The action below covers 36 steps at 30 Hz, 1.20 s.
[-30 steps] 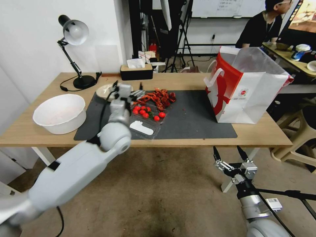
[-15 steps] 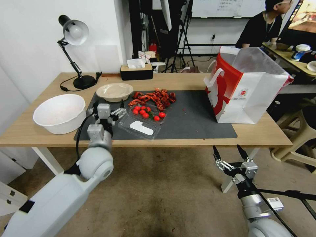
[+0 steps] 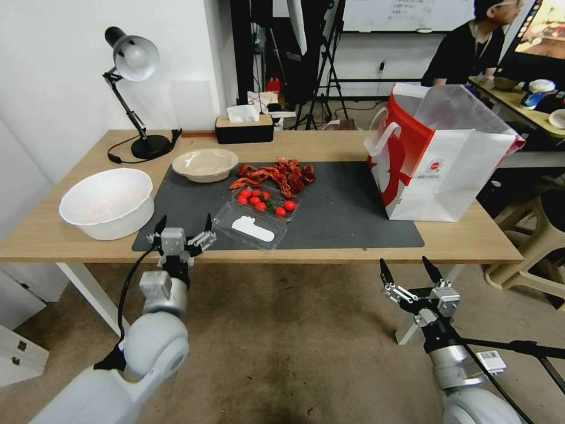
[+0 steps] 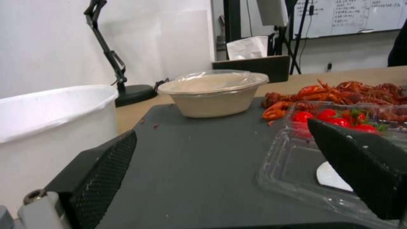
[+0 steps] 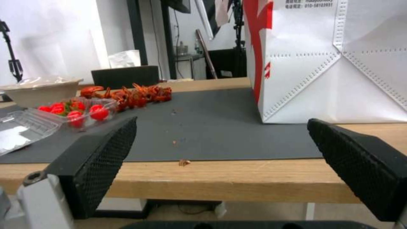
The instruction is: Pick up the trash from the table and place it into the takeout bag.
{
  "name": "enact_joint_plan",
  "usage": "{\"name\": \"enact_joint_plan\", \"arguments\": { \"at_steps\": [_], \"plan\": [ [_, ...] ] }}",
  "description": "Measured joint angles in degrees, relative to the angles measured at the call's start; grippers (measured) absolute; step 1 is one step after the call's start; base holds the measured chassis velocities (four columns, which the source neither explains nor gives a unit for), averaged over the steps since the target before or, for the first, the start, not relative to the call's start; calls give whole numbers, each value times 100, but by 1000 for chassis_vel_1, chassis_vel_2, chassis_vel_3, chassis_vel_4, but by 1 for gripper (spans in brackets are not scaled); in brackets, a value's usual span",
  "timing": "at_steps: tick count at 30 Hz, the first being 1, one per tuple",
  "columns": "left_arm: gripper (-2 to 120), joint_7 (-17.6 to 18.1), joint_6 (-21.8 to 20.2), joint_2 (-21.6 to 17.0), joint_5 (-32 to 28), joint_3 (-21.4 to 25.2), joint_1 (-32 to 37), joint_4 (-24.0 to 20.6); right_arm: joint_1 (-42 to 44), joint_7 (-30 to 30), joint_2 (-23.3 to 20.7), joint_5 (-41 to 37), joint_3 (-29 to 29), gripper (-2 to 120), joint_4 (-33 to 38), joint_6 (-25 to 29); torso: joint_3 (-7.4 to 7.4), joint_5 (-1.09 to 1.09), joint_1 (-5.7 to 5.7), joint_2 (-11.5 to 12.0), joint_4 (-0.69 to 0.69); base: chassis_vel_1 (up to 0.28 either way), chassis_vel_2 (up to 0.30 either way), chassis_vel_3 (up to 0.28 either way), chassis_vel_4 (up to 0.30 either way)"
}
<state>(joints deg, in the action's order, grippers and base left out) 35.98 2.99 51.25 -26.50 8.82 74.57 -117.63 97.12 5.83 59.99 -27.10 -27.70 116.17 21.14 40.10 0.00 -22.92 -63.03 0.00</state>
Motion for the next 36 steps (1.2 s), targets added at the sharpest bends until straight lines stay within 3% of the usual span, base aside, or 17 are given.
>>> {"name": "enact_joint_plan", "arguments": {
  "at_steps": [36],
  "plan": [
    [100,-291,409,48,100,253,529,53,181,-66,34,19,-97,100,-2,107,0,0,0,1,0,0,0,0,0]
  ]
}}
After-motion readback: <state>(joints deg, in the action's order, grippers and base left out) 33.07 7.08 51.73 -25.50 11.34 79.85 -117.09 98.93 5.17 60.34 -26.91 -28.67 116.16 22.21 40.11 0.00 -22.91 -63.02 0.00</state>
